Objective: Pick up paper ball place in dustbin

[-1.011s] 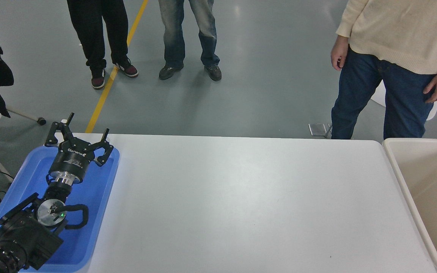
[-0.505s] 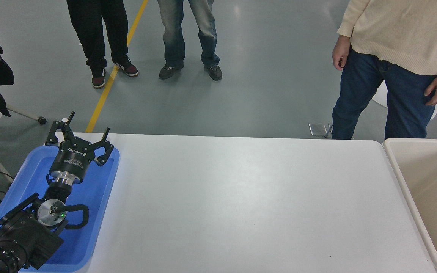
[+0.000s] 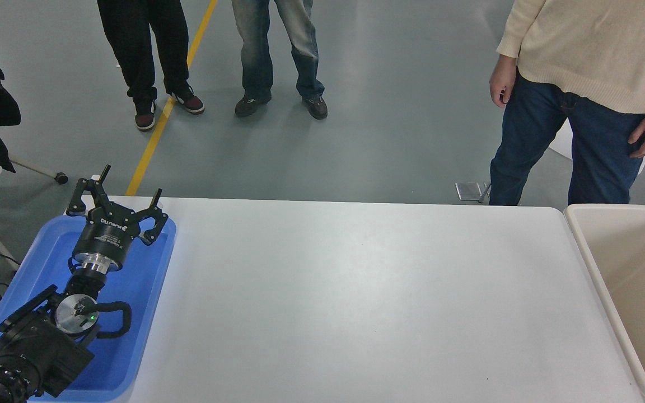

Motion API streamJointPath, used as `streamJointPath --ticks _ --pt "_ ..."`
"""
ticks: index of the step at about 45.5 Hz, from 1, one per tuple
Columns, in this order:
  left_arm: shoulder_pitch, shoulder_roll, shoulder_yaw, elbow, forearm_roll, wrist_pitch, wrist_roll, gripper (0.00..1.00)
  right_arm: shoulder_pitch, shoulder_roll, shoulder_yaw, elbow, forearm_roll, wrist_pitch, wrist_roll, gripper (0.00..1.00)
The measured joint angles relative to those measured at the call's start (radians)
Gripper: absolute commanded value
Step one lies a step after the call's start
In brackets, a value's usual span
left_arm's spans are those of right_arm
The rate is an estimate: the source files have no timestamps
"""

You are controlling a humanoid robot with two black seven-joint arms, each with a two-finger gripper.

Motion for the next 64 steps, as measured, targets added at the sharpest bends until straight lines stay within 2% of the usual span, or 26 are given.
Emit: streamJointPath --ticks 28,41,54,58,60,61,64 --pt "0.000 0.000 0.000 0.000 0.000 0.000 0.000 1.00 -0.216 0.136 0.107 -0.308 -0.001 -0.105 -0.017 0.00" --pt "0.000 0.000 0.000 0.000 0.000 0.000 0.000 1.00 -0.257 0.162 0.159 -0.366 -0.001 -0.192 -0.051 0.00" --pt "0.000 0.000 0.000 0.000 0.000 0.000 0.000 1.00 -0.272 0.174 0.245 -0.379 0.001 -0.288 -0.063 0.00" --pt "0.000 0.000 0.000 0.000 0.000 0.000 0.000 1.00 -0.276 0.177 0.269 -0.381 0.001 -0.307 -0.064 0.33" --pt "0.000 0.000 0.000 0.000 0.000 0.000 0.000 1.00 -0.277 0.177 0.277 -0.384 0.001 -0.316 -0.065 0.56" --pt "0.000 0.000 0.000 0.000 0.000 0.000 0.000 1.00 -0.278 0.177 0.282 -0.386 0.001 -0.325 -0.065 0.64" --pt "0.000 0.000 0.000 0.000 0.000 0.000 -0.001 1.00 -0.279 0.178 0.290 -0.392 0.001 -0.347 -0.065 0.67"
